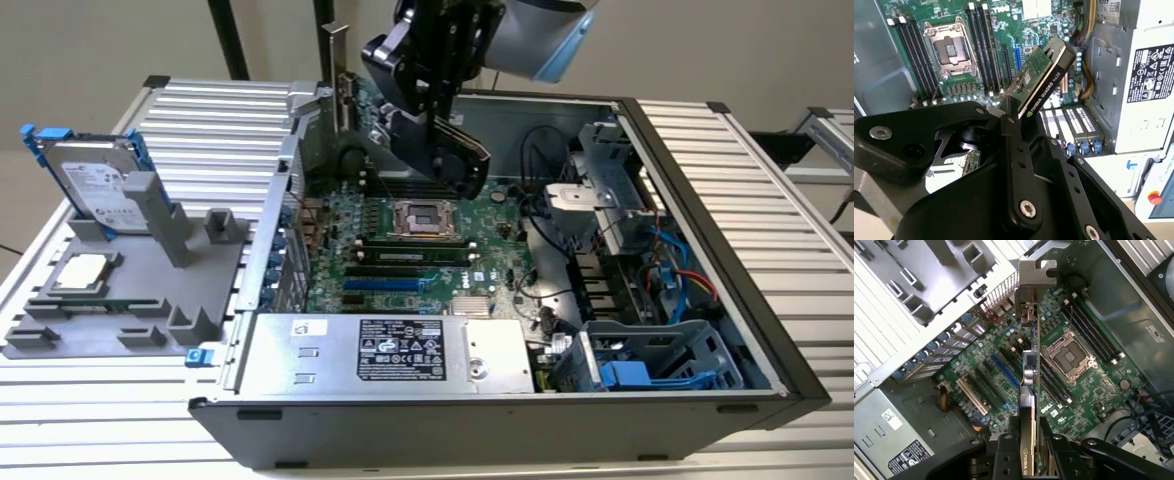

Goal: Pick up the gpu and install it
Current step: 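Insert the gpu into the slot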

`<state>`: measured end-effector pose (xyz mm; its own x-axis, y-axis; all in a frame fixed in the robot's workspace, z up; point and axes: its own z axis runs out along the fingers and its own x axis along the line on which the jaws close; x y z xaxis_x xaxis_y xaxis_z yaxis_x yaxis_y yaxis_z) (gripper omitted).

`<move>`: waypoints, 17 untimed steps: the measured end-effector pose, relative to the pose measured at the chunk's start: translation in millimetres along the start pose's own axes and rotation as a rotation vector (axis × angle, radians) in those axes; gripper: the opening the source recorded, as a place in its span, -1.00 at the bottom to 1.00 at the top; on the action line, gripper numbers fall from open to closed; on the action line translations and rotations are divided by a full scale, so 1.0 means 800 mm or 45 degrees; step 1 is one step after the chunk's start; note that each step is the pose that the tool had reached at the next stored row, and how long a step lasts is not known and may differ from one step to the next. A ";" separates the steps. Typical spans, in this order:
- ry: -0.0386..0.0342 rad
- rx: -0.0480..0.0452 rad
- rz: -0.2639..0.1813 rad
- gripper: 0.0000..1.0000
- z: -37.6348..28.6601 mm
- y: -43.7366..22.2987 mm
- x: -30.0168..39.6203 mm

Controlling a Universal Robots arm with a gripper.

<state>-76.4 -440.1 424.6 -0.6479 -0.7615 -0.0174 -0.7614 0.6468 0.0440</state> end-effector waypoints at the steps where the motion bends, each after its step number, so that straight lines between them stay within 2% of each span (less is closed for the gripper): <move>1: 0.0004 0.000 -0.004 -1.00 -0.0001 0.0000 0.0000; 17: 0.0027 -0.001 -0.060 -1.00 -0.0001 -0.0007 -0.0006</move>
<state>-75.6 -440.2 424.7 -0.6112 -0.7913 -0.0174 -0.7911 0.6101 0.0440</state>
